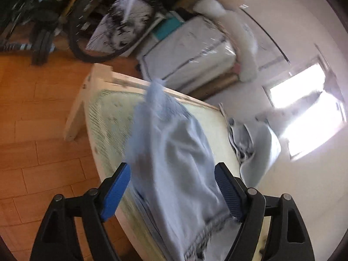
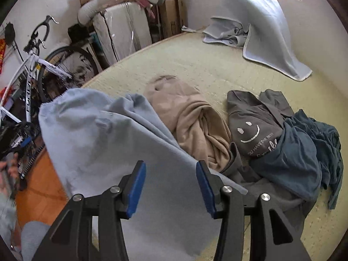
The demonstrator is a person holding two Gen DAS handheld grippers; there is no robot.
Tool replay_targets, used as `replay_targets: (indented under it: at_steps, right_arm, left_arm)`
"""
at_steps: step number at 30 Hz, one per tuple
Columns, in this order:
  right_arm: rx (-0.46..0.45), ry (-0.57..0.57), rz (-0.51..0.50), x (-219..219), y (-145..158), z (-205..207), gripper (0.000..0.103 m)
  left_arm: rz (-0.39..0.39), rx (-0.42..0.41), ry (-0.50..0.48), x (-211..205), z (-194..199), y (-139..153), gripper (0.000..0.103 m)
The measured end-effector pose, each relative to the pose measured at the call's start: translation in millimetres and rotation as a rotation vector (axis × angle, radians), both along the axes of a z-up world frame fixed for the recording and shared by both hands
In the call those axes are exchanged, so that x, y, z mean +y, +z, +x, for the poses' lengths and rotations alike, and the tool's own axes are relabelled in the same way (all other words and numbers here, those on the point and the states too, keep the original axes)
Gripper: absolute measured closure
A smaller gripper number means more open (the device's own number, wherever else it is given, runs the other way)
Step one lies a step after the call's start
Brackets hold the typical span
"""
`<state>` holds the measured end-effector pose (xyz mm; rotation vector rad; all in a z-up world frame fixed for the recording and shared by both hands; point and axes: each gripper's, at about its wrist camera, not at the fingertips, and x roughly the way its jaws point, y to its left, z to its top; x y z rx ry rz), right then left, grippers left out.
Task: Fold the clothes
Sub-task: 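Release the folded sweatpants onto the bed and open both tools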
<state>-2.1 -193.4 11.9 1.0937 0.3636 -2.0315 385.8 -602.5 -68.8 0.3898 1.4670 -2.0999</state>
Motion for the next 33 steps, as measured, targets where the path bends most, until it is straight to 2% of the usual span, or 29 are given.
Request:
replay_targets:
  at_steps: [6,10,19,26,30,32,33]
  right_arm:
    - [0.001,0.009,-0.030,1,10,16,0.051]
    - [-0.005,0.017,-0.038,2,15,22,0.051]
    - [-0.036,0.005,-0.043,8,9,22,0.050]
    - [-0.074,-0.002,-0.052,5,1,22,0.050]
    - [-0.083,0.001,-0.056,2,-1,24,0.050]
    - [-0.085,0.003,-0.057,2,0,25,0.050]
    - [-0.088,0.002,-0.062,2,0,25,0.050]
  left_arm:
    - [0.117,-0.004,-0.011,-55,-12,-43,0.020]
    - [0.142,-0.023,-0.037,-71,-27,-61,0.020]
    - [0.124,-0.035,-0.105,-85,-60,-72,0.020]
    - [0.068,-0.099,-0.129,-89,-84,-65,0.021]
    - [0.040,-0.169,-0.139,-86,-101,-61,0.043]
    - [0.036,-0.169,-0.134,-83,-104,-58,0.064]
    - [0.025,-0.168,-0.134,-81,-105,-54,0.068]
